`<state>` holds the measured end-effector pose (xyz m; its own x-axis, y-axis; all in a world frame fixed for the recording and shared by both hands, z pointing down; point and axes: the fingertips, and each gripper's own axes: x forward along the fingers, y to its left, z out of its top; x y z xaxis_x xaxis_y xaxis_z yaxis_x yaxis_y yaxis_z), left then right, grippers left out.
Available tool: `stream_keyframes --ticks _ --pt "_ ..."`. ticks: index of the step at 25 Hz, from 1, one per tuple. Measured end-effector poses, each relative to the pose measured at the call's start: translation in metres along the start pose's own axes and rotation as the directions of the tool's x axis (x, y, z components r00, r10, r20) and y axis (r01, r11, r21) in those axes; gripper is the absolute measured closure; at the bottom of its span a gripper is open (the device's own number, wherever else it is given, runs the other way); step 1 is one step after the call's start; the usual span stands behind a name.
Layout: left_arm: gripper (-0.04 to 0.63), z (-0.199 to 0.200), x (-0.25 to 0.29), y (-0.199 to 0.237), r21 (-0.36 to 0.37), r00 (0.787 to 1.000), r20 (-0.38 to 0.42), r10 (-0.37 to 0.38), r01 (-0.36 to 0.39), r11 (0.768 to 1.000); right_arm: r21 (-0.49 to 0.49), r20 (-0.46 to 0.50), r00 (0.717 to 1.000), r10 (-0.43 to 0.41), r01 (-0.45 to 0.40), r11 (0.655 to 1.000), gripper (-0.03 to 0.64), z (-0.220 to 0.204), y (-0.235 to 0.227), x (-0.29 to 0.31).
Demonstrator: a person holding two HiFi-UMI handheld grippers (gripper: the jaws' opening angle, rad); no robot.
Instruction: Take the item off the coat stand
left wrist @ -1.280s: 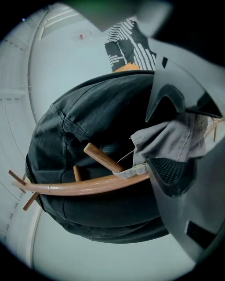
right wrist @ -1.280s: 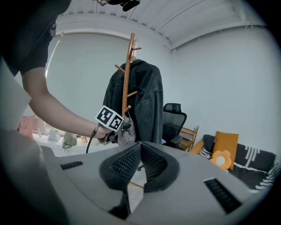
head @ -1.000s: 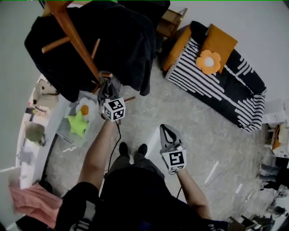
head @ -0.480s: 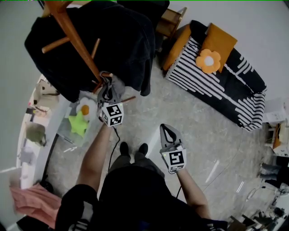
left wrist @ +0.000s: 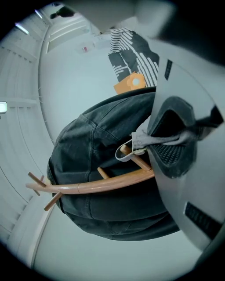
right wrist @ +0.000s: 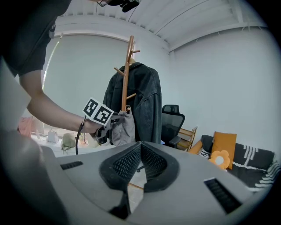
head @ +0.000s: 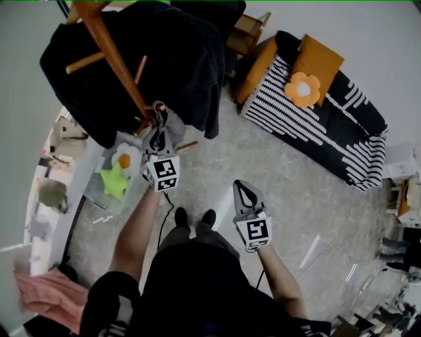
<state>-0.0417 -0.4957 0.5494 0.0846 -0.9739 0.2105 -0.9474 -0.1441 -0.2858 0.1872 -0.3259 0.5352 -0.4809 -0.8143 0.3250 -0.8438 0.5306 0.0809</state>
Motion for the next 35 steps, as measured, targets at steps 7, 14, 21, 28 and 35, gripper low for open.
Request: stream_keyframes --ticks 7,14,21,28,35 --pt "0.563 0.026 -0.021 -0.012 -0.01 0.996 0.059 -0.074 0.074 0.997 0.006 0.01 1.0 -0.024 0.024 1.0 0.598 0.002 -0.005 -0.007" --pt "0.563 0.049 -0.045 -0.03 -0.027 0.982 0.111 -0.153 0.157 0.987 0.018 0.03 0.999 -0.039 0.039 0.999 0.598 0.007 -0.007 -0.012" --pt "0.563 0.069 -0.081 -0.037 -0.037 0.961 0.174 -0.217 0.227 0.973 0.043 0.067 0.997 -0.046 0.043 0.998 0.598 0.02 -0.006 -0.018" --pt "0.563 0.077 -0.116 -0.028 -0.023 0.936 0.256 -0.242 0.256 0.966 0.067 0.097 0.995 -0.037 0.031 0.997 0.598 0.035 0.0 -0.019" --pt "0.563 0.076 -0.149 -0.012 -0.067 0.932 0.288 -0.22 0.249 0.966 0.069 0.129 0.991 -0.028 0.02 0.997 0.598 0.049 0.005 -0.022"
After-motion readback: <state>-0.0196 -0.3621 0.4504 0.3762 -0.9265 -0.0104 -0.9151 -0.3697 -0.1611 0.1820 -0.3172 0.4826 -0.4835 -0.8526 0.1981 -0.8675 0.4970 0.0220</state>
